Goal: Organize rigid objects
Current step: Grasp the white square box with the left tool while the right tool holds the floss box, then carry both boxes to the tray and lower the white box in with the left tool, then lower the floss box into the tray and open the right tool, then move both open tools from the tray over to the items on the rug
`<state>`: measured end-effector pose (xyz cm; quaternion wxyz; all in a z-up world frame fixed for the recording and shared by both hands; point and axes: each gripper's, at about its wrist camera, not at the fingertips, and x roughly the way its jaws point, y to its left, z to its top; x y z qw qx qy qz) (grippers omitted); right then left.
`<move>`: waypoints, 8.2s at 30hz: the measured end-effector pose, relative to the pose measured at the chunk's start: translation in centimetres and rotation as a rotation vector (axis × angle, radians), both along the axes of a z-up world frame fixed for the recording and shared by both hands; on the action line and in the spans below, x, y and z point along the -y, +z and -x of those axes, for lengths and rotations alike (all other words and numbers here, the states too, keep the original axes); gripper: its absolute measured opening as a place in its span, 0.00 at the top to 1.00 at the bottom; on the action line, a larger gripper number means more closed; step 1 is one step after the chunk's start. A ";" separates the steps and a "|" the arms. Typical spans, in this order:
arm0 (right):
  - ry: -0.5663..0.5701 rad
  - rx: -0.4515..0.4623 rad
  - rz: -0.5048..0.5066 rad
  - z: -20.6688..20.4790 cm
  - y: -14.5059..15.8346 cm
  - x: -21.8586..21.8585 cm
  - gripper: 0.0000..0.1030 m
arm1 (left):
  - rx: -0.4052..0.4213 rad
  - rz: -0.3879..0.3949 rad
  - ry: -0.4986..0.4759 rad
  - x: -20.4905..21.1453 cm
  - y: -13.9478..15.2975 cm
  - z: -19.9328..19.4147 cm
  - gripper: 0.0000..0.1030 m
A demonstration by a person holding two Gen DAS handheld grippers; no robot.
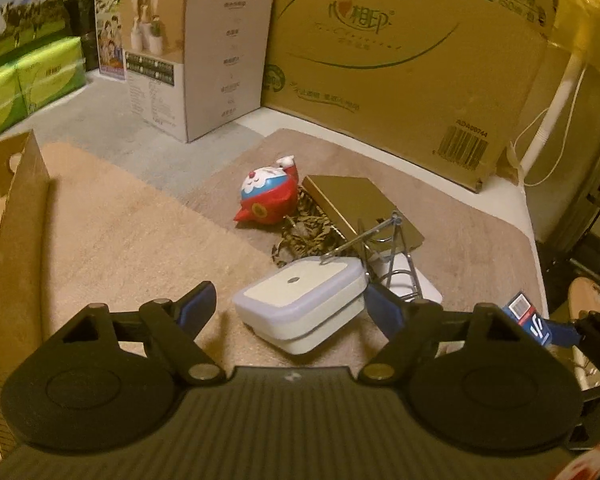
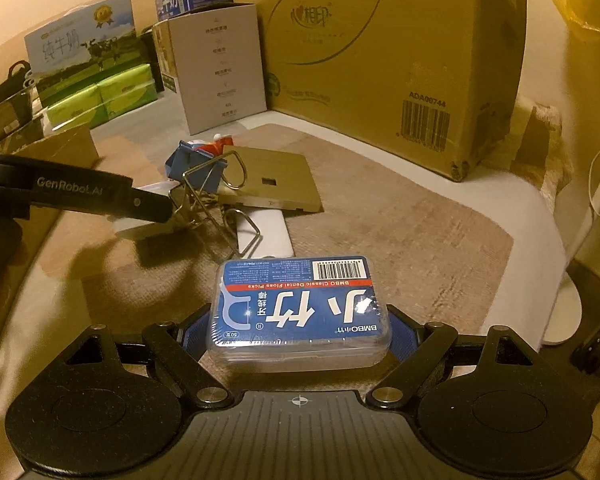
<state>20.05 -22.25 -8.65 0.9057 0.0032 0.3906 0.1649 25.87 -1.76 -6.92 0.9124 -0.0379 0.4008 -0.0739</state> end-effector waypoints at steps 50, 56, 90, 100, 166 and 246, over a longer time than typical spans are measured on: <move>0.058 -0.024 0.003 3.5 0.2 -1.0 0.17 | 0.022 0.034 0.220 -0.3 -1.7 11.7 0.25; 0.061 -0.013 0.003 4.0 0.7 -1.1 0.17 | 0.014 0.026 0.192 -0.4 -1.3 12.3 0.26; 0.172 0.079 -0.003 11.2 8.8 -8.5 0.17 | 0.155 0.006 0.163 -8.8 9.4 21.5 0.26; 0.236 0.091 -0.031 11.4 9.7 -12.1 0.17 | 0.178 -0.010 0.192 -12.9 10.8 23.3 0.26; 0.444 0.028 -0.030 1.2 6.0 -28.8 0.17 | 0.060 -0.112 0.205 -27.7 5.8 12.8 0.21; 0.017 0.034 -0.068 8.9 8.0 -4.3 0.15 | 0.115 -0.010 0.085 -8.8 8.7 17.9 0.21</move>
